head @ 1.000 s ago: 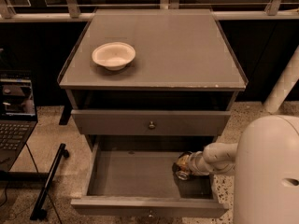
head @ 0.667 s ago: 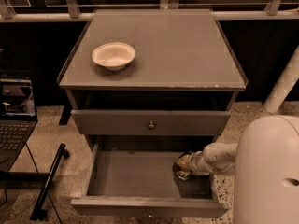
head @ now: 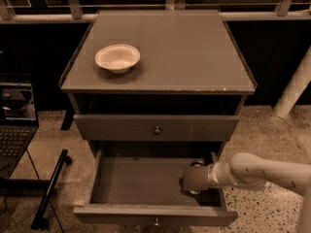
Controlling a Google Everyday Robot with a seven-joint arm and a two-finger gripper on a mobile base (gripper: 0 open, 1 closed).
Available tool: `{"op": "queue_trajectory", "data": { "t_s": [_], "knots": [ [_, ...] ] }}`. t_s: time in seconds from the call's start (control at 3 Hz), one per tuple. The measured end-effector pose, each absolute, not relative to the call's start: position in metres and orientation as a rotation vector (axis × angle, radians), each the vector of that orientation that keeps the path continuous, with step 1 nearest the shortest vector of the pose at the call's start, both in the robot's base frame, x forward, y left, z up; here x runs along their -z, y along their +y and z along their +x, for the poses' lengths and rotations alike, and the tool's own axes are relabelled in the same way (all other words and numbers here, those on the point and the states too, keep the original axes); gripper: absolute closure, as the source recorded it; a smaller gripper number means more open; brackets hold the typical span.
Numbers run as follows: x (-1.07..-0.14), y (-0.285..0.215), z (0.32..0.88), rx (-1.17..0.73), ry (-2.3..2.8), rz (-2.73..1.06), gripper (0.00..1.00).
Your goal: Pick orange can from middle drawer and place on counter
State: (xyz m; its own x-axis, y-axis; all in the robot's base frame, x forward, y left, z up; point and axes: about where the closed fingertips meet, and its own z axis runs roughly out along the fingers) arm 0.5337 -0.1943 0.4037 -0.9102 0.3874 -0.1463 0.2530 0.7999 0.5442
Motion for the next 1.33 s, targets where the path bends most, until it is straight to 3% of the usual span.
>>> {"op": "queue_trajectory", "data": {
  "t_s": [0.67,1.33],
  "knots": [
    [-0.471,-0.217,0.451,-1.02,2.669,0.299,1.0],
    [-0.49,-0.207,0.445,-1.049,2.649,0.239,1.0]
  ]
}}
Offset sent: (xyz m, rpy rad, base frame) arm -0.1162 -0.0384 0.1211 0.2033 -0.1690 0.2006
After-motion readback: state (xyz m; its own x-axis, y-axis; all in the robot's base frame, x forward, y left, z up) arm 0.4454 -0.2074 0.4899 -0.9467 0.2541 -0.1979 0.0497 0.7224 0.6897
